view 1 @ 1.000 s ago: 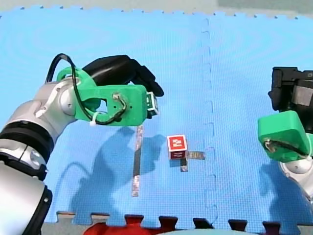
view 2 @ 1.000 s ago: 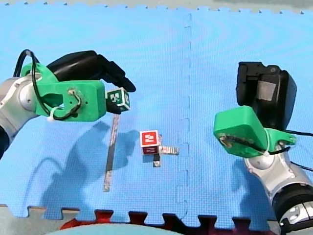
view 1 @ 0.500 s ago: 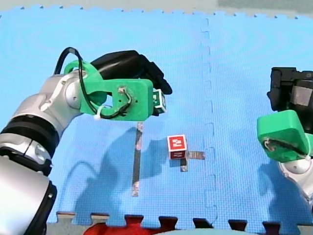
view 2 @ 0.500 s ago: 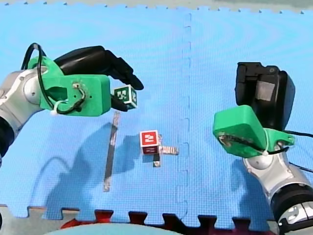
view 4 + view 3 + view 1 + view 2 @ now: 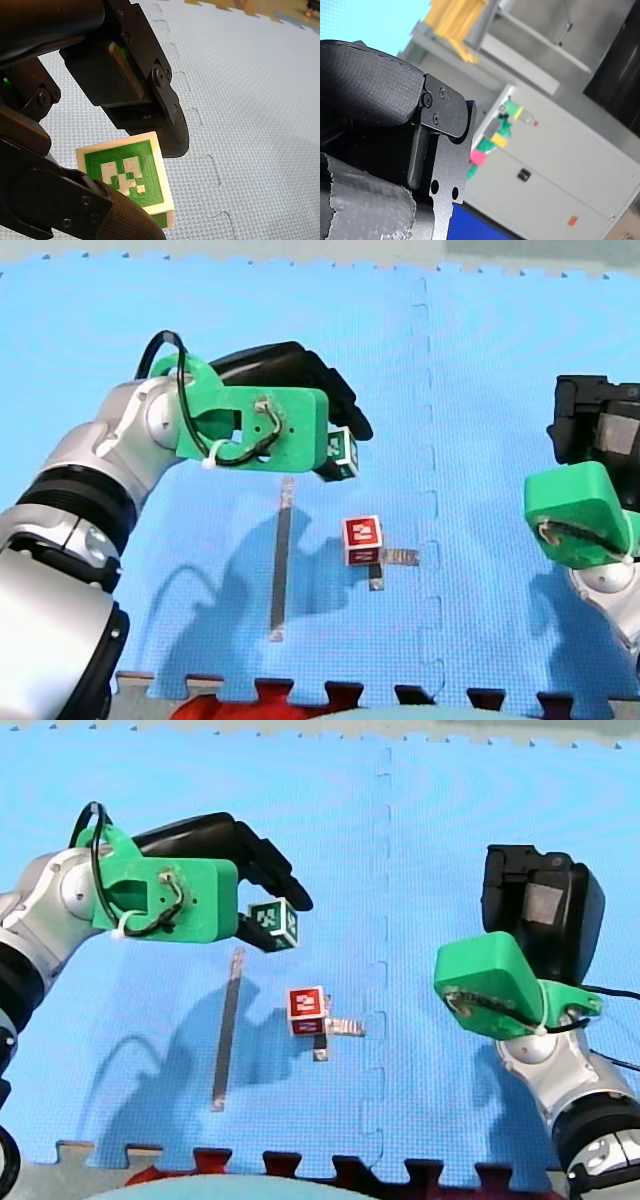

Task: Stack cube left

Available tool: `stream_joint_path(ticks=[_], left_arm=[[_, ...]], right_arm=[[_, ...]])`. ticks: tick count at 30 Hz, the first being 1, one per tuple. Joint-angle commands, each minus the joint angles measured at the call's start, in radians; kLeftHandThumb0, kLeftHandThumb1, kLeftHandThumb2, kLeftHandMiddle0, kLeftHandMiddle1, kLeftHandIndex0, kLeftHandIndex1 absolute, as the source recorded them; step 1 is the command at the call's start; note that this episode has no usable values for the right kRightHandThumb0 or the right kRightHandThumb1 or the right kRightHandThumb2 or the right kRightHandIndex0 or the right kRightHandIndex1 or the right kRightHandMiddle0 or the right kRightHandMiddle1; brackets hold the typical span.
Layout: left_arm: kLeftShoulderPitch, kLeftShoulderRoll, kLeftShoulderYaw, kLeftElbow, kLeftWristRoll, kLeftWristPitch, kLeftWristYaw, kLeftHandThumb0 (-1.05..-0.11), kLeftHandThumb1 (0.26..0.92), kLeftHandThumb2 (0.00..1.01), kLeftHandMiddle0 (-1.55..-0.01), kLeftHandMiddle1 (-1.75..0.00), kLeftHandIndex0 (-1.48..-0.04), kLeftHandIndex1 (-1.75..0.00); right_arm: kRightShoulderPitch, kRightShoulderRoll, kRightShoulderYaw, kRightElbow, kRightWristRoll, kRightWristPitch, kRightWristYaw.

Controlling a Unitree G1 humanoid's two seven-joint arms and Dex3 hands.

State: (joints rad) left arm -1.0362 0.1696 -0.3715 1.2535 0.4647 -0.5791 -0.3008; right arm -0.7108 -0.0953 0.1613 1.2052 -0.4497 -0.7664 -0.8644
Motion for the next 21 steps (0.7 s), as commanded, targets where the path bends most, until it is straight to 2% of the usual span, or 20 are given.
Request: stream_joint_path(ticks=[1,21], left_arm=[[-0.009,-0.004,-0.001,-0.001,0.0,0.006,-0.009,-0.5,0.782,0.0,-0.99,-1.75,-1.31,-0.01],[-0.016,-0.041,-0.028,0.004,0.014,0.044,-0.041,-0.506,0.784,0.0,-1.0,-1.75,-1.3,0.0]], right_arm=[[-0.003,-0.003,-0.002,0.001,0.003,-0.001,-0.005],[-0.005,-0.001,-0.002,-0.009,0.002,-0.003,-0.015]])
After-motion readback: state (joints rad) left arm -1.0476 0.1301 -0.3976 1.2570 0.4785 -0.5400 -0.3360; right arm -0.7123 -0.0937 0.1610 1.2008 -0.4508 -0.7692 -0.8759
